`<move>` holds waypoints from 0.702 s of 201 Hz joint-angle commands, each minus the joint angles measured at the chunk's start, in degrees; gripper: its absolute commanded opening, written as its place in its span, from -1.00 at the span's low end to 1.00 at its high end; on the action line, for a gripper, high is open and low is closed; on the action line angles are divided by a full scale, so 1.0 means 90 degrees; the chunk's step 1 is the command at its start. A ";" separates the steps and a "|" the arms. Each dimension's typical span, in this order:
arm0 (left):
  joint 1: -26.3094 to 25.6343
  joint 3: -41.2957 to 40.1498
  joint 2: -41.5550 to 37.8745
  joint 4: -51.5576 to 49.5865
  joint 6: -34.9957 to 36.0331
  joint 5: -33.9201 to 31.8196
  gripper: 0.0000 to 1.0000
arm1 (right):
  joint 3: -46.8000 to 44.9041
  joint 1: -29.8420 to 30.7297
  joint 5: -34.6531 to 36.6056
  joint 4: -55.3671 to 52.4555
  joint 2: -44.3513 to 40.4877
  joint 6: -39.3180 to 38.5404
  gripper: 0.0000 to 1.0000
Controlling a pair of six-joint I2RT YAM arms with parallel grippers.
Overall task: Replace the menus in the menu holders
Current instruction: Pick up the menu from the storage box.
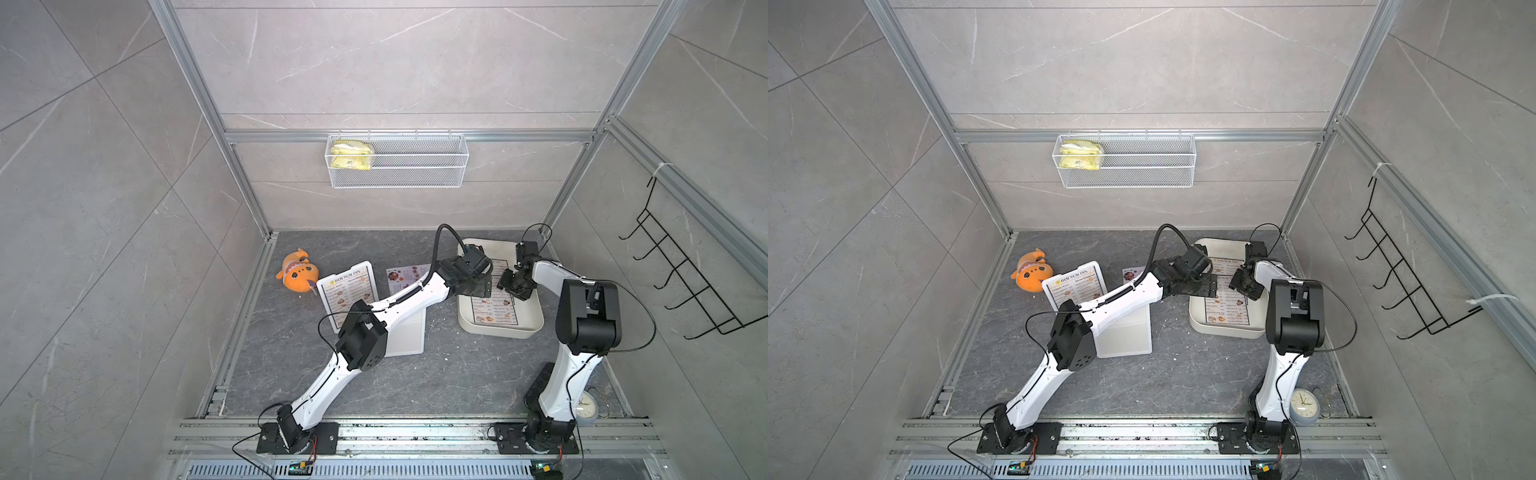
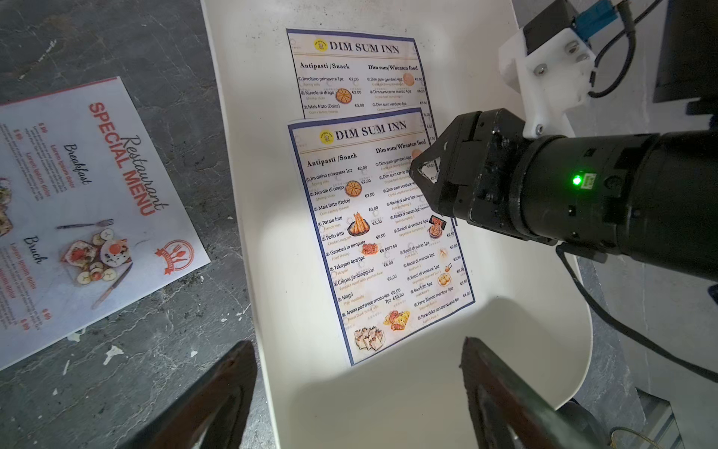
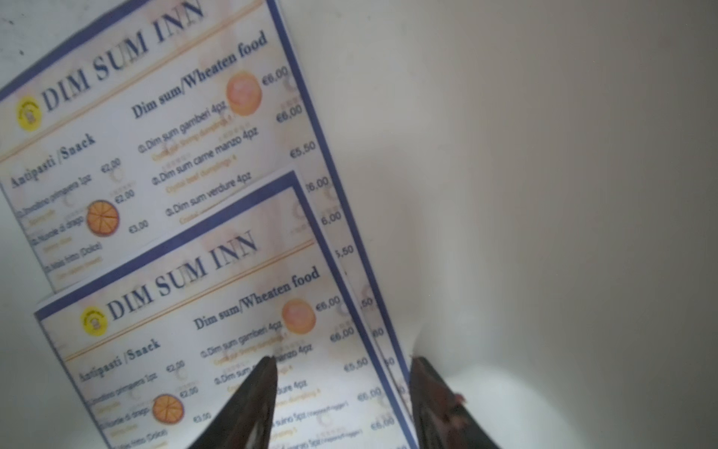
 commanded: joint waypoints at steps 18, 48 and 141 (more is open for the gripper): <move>0.0046 0.0231 0.0114 -0.0055 0.0068 -0.0108 0.73 | -0.0182 0.0090 -0.0717 -0.0253 0.0329 0.0158 0.15; 0.0093 0.0242 0.0162 -0.0077 0.0047 -0.0093 0.73 | -0.0149 0.0146 -0.0887 -0.0271 0.0510 0.0160 0.15; 0.0131 0.0270 0.0223 -0.0094 0.0130 -0.0135 0.72 | -0.0248 0.0584 -0.1240 -0.0321 0.0543 0.0032 0.14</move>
